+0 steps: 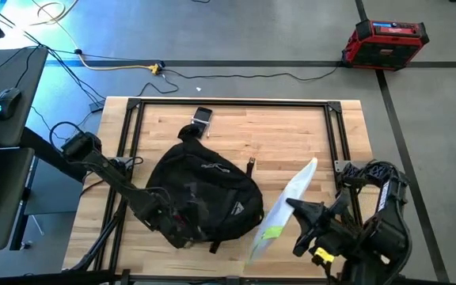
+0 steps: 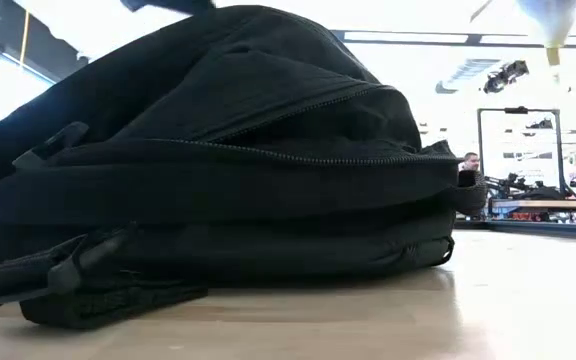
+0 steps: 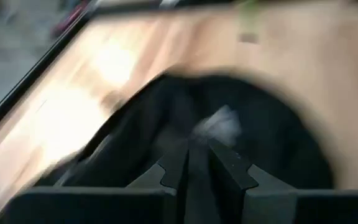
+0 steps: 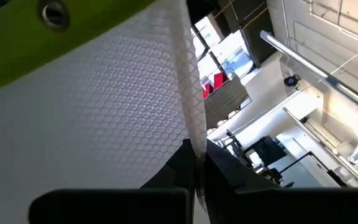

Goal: Unpack backpack
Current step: Remove the green zip bag from the black backpack

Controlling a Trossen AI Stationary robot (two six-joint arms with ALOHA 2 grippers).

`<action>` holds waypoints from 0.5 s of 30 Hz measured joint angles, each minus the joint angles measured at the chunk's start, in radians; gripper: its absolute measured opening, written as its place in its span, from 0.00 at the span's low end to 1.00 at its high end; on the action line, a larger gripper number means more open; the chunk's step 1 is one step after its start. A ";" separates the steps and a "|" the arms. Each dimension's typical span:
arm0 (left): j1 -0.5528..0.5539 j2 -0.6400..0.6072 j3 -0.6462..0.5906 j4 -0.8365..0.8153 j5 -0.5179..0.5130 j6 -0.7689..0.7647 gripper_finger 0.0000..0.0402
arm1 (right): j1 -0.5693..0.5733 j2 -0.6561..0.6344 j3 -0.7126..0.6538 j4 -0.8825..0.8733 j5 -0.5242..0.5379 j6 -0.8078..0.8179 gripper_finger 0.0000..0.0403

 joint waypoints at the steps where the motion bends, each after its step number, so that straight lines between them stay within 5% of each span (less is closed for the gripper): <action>1: 0.008 0.020 -0.002 0.085 0.002 0.063 0.13 | 0.000 -0.004 0.000 0.000 0.000 0.006 0.00; 5: 0.074 0.108 -0.002 0.336 0.067 0.177 0.19 | -0.006 -0.005 -0.001 0.000 -0.021 0.014 0.00; 9: 0.149 0.190 0.003 0.435 0.313 0.147 0.27 | -0.016 -0.005 -0.002 -0.001 -0.047 0.025 0.00; 15: 0.167 0.262 0.069 0.095 0.514 -0.054 0.34 | -0.016 -0.003 -0.002 -0.006 -0.092 0.027 0.00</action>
